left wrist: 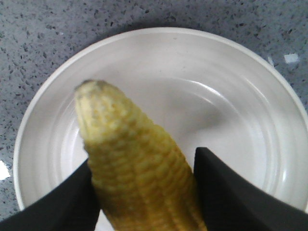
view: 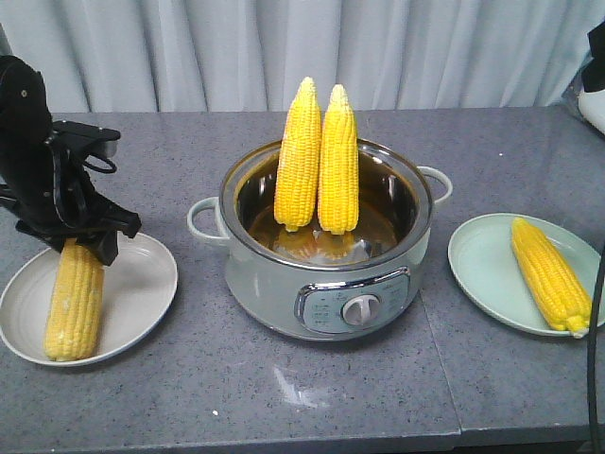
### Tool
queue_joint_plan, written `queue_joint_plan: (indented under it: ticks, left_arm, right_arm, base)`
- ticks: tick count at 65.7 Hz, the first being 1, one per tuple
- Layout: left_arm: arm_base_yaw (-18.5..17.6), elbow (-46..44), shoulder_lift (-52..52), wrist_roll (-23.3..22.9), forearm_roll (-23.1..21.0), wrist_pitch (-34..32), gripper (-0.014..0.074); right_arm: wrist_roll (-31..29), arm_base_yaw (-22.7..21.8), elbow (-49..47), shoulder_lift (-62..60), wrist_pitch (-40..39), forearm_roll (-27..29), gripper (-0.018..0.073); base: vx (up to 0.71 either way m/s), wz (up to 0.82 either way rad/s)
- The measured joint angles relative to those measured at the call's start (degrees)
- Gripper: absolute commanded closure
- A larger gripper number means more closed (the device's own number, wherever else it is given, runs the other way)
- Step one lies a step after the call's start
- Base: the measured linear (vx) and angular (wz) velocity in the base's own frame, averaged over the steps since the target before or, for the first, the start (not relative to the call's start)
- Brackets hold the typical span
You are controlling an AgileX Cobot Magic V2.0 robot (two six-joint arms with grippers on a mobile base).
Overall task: Distribute corn equally
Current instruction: 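Open the left gripper and raise it away from the cob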
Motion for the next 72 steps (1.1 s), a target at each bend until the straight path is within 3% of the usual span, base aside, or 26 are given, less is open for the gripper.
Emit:
queue_joint_plan:
  ticks: [38, 58, 72]
  left_arm:
    - [0.0, -2.6, -0.3, -0.3, 0.0, 0.1, 0.0148]
    - [0.0, -9.7, -2.9, -1.3, -0.1, 0.5, 0.0149]
    - [0.0, -16.5, -5.9, -1.3, -5.0, 0.8, 0.0149]
  right_arm:
    - [0.0, 0.0, 0.0, 0.0, 0.0, 0.0, 0.0104]
    - [0.0, 0.0, 0.0, 0.0, 0.0, 0.0, 0.0104]
    - [0.0, 0.0, 0.0, 0.0, 0.0, 0.0, 0.0104]
  base:
    - [0.0, 0.0]
    - [0.0, 0.0]
    - [0.0, 0.0]
